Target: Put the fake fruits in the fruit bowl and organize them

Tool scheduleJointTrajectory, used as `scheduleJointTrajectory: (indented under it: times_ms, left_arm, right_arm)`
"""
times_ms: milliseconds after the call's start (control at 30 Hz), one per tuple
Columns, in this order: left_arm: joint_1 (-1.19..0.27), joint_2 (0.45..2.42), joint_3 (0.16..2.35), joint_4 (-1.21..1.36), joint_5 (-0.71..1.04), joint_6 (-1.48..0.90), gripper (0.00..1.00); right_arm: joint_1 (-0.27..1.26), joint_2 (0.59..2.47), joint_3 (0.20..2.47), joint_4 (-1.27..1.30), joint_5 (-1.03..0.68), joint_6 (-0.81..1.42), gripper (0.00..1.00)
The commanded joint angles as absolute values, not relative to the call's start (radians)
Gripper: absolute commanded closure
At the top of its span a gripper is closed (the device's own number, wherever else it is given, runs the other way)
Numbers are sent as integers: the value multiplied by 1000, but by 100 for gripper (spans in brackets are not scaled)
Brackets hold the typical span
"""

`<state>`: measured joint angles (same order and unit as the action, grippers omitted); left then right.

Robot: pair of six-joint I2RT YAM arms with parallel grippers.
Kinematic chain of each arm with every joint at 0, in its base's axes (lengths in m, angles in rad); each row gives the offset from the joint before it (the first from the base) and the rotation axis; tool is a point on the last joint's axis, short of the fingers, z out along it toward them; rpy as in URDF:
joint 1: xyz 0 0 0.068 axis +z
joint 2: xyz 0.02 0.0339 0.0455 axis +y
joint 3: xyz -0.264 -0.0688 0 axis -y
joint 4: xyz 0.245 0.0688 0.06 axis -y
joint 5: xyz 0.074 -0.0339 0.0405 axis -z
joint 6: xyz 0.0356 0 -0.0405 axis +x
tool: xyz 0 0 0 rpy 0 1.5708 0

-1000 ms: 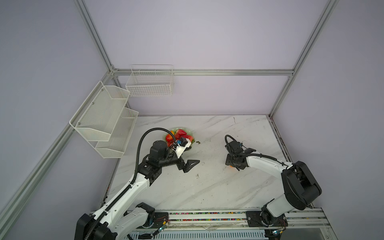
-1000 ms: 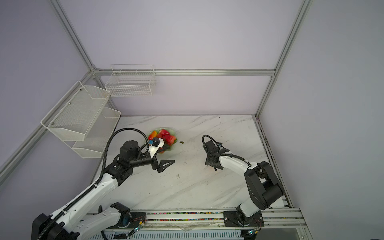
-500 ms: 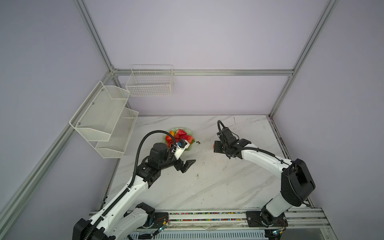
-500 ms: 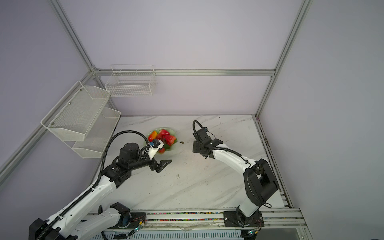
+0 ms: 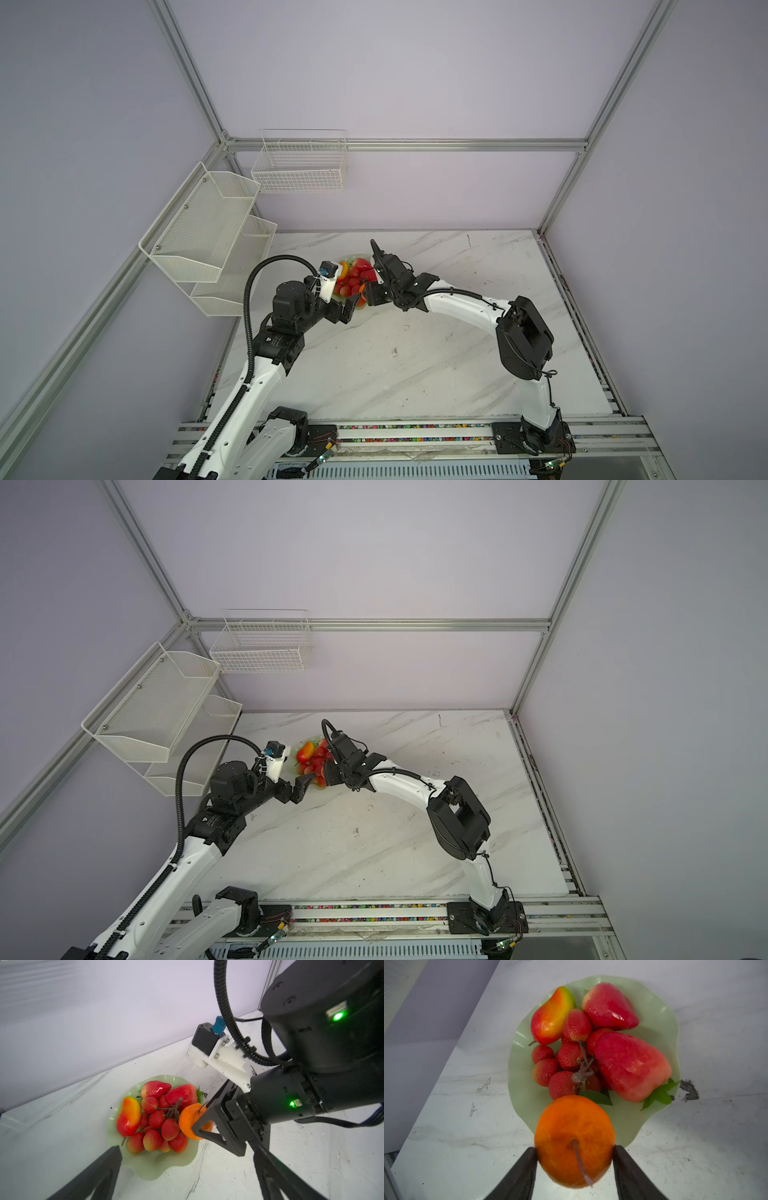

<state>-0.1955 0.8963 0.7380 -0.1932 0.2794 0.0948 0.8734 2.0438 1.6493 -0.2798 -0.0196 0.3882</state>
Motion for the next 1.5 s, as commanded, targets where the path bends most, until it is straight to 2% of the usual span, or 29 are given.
scheduleJointTrajectory:
  times_ms: [0,433,700,900,1133,1167,1200,1267,1367,1467]
  left_arm:
    - [-184,885,724,-142,287,62,0]
    - [-176,890,722,-133,312,50,0]
    - [-169,894,722,-128,318,45,0]
    - [-146,877,720,-127,275,44,0]
    - [-109,837,688,-116,96,31,0]
    - [-110,835,683,-116,84,33,0]
    - [-109,837,679,-117,78,36,0]
    - [-109,849,675,-122,67,33,0]
    - [-109,872,654,-122,-51,-105,0]
    - [-109,902,525,12,-192,-208,0]
  right_arm:
    - [879,2055,1685,-282,-10,377,40]
    - [879,2133,1721,-297,40,372,37]
    - [879,2110,1718,-306,57,357,23]
    - [878,2019,1681,-333,106,371,18]
    - [805,1663,1320,-258,253,397,13]
    - [760,1612,1253,-235,261,404,12]
    - [687,1551,1175,-196,255,412,4]
    - [530,1443,1024,-99,246,421,3]
    - [378,1276,790,172,341,333,3]
    - [371,1183,522,659,531,97,2]
